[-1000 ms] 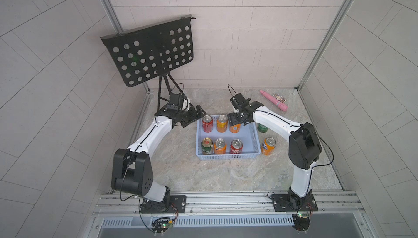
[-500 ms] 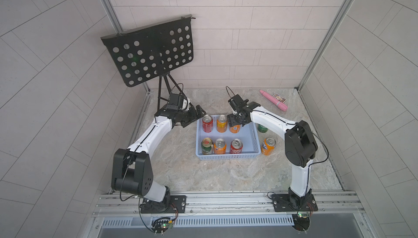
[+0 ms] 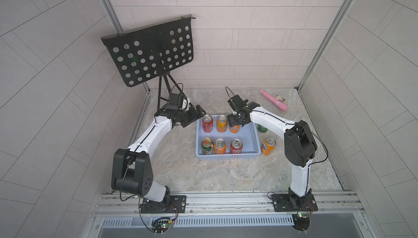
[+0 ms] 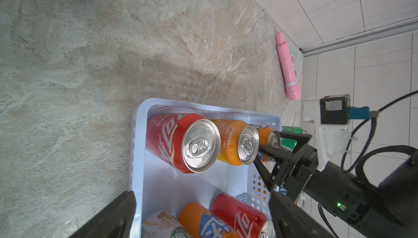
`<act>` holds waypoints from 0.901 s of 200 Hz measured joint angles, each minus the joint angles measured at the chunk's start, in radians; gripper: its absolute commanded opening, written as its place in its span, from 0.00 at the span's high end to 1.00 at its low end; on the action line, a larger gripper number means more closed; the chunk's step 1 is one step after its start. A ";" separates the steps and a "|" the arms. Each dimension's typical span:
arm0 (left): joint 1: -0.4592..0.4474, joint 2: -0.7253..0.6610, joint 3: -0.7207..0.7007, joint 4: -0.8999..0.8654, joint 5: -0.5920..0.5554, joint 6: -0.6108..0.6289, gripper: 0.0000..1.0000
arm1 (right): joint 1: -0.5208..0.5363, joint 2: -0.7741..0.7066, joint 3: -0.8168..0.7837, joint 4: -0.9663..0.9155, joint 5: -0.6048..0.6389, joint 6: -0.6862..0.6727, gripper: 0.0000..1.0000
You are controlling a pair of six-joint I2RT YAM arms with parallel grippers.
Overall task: Take out the drinks from the basket
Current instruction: Pick up the drink from the basket.
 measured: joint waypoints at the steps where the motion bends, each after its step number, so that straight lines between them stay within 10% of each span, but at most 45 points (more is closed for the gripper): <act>1: 0.000 0.000 0.000 0.000 0.000 0.000 0.00 | 0.000 0.000 0.000 0.000 0.000 0.000 0.66; 180: 0.003 -0.024 -0.018 0.114 0.094 -0.042 0.00 | -0.001 -0.109 0.040 -0.140 0.026 -0.017 0.84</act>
